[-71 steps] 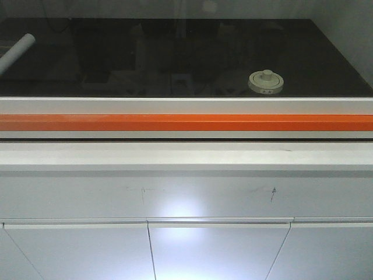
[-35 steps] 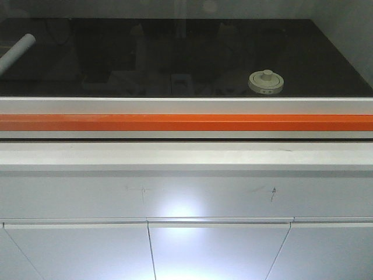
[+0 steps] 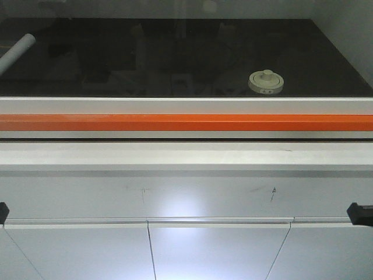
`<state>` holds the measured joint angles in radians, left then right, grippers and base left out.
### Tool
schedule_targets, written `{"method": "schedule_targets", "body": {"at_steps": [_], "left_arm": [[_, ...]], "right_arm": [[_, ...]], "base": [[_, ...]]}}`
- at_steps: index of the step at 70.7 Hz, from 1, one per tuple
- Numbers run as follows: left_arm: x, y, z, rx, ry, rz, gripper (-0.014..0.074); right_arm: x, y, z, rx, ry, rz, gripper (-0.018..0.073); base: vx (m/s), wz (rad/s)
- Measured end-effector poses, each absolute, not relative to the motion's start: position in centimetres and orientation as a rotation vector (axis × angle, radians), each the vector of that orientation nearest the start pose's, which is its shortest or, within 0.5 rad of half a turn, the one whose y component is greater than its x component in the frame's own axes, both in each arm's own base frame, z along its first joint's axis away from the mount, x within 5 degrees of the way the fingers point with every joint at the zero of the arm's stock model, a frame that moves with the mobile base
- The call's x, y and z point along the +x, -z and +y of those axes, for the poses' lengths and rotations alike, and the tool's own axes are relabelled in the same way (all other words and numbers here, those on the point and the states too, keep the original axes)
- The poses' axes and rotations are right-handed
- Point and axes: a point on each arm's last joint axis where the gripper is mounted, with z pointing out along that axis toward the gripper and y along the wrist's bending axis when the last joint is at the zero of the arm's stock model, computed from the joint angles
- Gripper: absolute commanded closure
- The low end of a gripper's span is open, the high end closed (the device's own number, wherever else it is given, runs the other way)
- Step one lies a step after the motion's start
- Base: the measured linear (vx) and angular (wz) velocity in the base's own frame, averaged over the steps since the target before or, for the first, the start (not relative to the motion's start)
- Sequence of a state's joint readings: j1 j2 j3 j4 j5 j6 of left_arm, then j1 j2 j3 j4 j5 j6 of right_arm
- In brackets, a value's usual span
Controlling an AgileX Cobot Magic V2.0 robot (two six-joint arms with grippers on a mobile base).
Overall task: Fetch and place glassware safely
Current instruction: 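Move both grippers up to the orange sash handle bar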
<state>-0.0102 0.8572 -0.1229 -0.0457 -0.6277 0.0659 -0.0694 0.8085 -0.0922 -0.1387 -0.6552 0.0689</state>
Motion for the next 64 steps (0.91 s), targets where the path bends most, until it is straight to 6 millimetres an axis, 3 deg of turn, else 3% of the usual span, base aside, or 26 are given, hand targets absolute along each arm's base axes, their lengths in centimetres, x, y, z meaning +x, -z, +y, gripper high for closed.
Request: {"method": "schedule_targets", "body": {"at_steps": [8, 27, 49, 64], "left_arm": [[14.5, -22.0, 0.1, 0.011, -0.037, 1.594, 0.0603], [14.4, -22.7, 0.1, 0.008, -0.041, 1.501, 0.0603], [14.4, -22.8, 0.1, 0.008, -0.042, 1.488, 0.0603], [14.4, -22.8, 0.1, 0.008, -0.042, 1.488, 0.0603]], "right_arm": [[13.1, -21.1, -0.1, -0.044, 0.016, 1.578, 0.0560], [13.4, -20.4, -0.1, -0.078, 0.036, 1.601, 0.0560], [15.8, -18.9, 0.0, -0.083, 0.001, 1.631, 0.0560], [18.8, -18.8, 0.0, -0.098, -0.015, 1.622, 0.0560]], "base": [[0.00, 0.00], [0.00, 0.00], [0.00, 0.00], [0.00, 0.00]]}}
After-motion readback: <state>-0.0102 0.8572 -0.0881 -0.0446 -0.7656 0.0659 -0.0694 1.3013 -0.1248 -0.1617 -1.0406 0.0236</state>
